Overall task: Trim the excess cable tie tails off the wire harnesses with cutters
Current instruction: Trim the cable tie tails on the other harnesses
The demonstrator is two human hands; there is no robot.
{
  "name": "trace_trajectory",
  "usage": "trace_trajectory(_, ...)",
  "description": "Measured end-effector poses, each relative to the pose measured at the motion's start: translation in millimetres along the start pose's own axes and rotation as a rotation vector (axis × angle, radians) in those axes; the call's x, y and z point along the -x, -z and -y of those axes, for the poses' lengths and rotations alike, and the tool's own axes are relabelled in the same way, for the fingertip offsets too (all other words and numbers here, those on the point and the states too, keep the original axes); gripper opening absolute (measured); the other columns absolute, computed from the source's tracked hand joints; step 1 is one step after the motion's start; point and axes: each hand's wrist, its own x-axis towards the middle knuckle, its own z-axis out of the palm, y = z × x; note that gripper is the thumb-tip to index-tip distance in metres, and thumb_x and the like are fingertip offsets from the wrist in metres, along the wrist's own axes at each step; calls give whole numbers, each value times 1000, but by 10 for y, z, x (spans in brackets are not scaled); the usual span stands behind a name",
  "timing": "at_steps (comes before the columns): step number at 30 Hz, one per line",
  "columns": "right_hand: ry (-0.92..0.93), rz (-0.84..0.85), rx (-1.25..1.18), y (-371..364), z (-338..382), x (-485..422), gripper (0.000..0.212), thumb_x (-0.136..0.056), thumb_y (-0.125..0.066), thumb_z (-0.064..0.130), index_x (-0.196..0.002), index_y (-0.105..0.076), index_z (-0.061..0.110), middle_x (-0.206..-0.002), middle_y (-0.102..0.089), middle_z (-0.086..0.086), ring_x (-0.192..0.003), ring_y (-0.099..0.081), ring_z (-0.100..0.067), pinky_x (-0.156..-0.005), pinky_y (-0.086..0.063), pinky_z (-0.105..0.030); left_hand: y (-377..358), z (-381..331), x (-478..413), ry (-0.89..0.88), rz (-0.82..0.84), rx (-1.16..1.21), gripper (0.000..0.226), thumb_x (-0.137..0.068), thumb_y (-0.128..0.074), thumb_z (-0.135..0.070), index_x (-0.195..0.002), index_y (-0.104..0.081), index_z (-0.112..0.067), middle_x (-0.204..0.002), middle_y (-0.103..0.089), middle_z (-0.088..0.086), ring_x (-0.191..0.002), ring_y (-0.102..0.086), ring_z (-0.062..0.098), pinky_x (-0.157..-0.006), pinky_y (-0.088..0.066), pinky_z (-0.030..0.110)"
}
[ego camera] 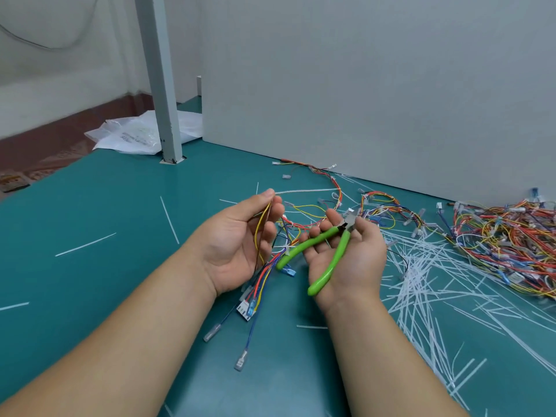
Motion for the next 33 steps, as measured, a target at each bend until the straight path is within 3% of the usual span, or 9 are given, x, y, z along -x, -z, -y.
trace_trajectory(5, 51, 7, 43, -46, -24, 2, 28, -106, -44, 21, -116, -66, 5, -75, -57, -4, -76, -58, -22, -89, -50, -36, -29, 0, -6, -94, -39, 89, 13, -78, -72, -36, -81, -71, -24, -73, -69, -13, -49, -57, -2, -39, -40, 13)
trace_trajectory(9, 383, 49, 263, -45, -32, 63, 39, -110, -45, 21, -91, -79, 27, -77, -64, 6, -79, -58, -18, -82, -49, -32, -41, -3, -16, -204, -122, 37, 13, -92, -67, -35, -85, -69, -24, -74, -71, -13, -51, -57, -2, -41, -39, 12)
trace_trajectory(11, 484, 126, 243, -31, -21, 98, 28, -104, -50, 25, -101, -78, 25, -79, -64, 2, -76, -57, -18, -76, -50, -30, -58, 12, -9, -254, -147, -15, 12, -93, -67, -33, -86, -69, -23, -75, -72, -12, -51, -58, 0, -41, -39, 13)
trace_trajectory(14, 289, 283, 171, -57, -79, 158, 35, -95, -53, 30, -117, -70, 8, -79, -67, -7, -67, -63, -20, -66, -56, -31, -93, 50, 3, -327, -161, -79, 11, -92, -70, -27, -84, -72, -20, -77, -74, -6, -50, -59, 5, -41, -42, 16)
trace_trajectory(18, 97, 355, 376, -53, -198, 169, 39, -89, -53, 30, -110, -71, 1, -78, -70, -13, -66, -68, -24, -63, -59, -37, -126, 87, 21, -433, -137, -196, 19, -92, -71, -23, -74, -74, -17, -68, -67, 1, -46, -51, 12, -42, -40, 21)
trace_trajectory(21, 84, 316, 414, -46, -187, 154, 44, -86, -54, 34, -109, -73, 2, -78, -70, -12, -67, -68, -24, -65, -58, -37, -131, 91, 48, -498, -124, -287, 24, -93, -71, -20, -69, -77, -20, -66, -66, 1, -45, -52, 12, -43, -42, 21)
trace_trajectory(24, 112, 295, 386, -47, -184, 169, 28, -87, -65, 37, -92, -80, 13, -75, -66, -6, -64, -63, -19, -61, -56, -29, -140, 105, 69, -529, -56, -385, 23, -93, -70, -14, -73, -80, -19, -67, -69, 3, -51, -57, 12, -50, -51, 23)
trace_trajectory(28, 177, 274, 328, -46, -197, 176, 21, -103, -63, 19, -83, -70, 17, -70, -58, -4, -59, -55, -15, -57, -53, -27, -139, 134, 54, -519, -13, -429, 14, -90, -73, -7, -78, -79, -7, -73, -72, 13, -62, -62, 18, -63, -53, 29)
trace_trajectory(33, 198, 252, 320, -66, -173, 169, 22, -105, -57, 11, -84, -61, 13, -67, -52, -3, -57, -51, -14, -54, -53, -31, -113, 152, 32, -437, -42, -441, 16, -90, -73, -11, -76, -80, -10, -74, -71, 12, -62, -62, 14, -55, -50, 18)
